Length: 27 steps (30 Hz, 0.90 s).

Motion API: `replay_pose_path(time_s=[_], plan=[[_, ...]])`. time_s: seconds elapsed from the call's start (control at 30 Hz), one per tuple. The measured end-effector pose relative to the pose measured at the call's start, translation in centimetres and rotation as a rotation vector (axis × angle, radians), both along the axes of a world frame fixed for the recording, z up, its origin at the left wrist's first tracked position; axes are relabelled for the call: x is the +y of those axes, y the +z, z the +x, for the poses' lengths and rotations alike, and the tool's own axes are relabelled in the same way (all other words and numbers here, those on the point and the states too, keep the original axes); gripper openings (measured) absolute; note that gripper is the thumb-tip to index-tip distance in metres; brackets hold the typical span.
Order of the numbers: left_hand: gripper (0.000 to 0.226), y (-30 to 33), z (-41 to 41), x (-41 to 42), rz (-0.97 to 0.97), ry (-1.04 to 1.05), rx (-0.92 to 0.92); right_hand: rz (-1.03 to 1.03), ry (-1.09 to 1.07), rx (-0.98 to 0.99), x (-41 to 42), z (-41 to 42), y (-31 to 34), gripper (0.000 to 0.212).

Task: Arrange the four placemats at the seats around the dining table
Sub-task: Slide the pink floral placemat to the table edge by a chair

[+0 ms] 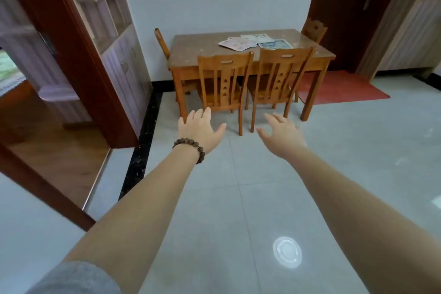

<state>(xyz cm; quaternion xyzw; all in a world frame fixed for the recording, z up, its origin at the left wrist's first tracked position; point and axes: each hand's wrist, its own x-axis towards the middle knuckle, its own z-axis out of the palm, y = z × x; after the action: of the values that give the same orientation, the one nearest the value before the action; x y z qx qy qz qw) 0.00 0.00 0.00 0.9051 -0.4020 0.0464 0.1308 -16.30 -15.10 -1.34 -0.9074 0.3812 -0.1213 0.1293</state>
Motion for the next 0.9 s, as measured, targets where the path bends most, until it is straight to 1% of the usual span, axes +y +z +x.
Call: replay_pose_path(time_s=[0.1,0.23,0.47,0.67,0.77,0.9], plan=[[0.072,-0.9,-0.3,-1.2,0.018,-0.01,-0.011,-0.038,-0.01,0.049,-1.3,-0.3,-1.0,0.062],[0.071,-2.3,-0.2,-3.1,0.039,-0.01,0.008,-0.038,0.002,0.079,-3.4,0.0,-2.3,0.061],[0.071,-4.1,3.0,-8.0,0.08,-0.013,0.018,-0.026,0.005,0.096,-8.5,3.1,-3.6,0.059],[0.072,-6.3,10.1,-14.5,0.101,-0.004,0.038,0.006,-0.017,0.11,-15.3,10.0,-5.0,0.061],[0.073,-6.9,15.4,-18.9,0.103,0.0,0.041,0.021,-0.017,0.11,-19.7,15.3,-5.2,0.06],[0.073,-6.3,23.5,-25.8,0.124,0.006,0.057,0.033,-0.031,0.1,-26.7,22.9,-3.8,0.06]])
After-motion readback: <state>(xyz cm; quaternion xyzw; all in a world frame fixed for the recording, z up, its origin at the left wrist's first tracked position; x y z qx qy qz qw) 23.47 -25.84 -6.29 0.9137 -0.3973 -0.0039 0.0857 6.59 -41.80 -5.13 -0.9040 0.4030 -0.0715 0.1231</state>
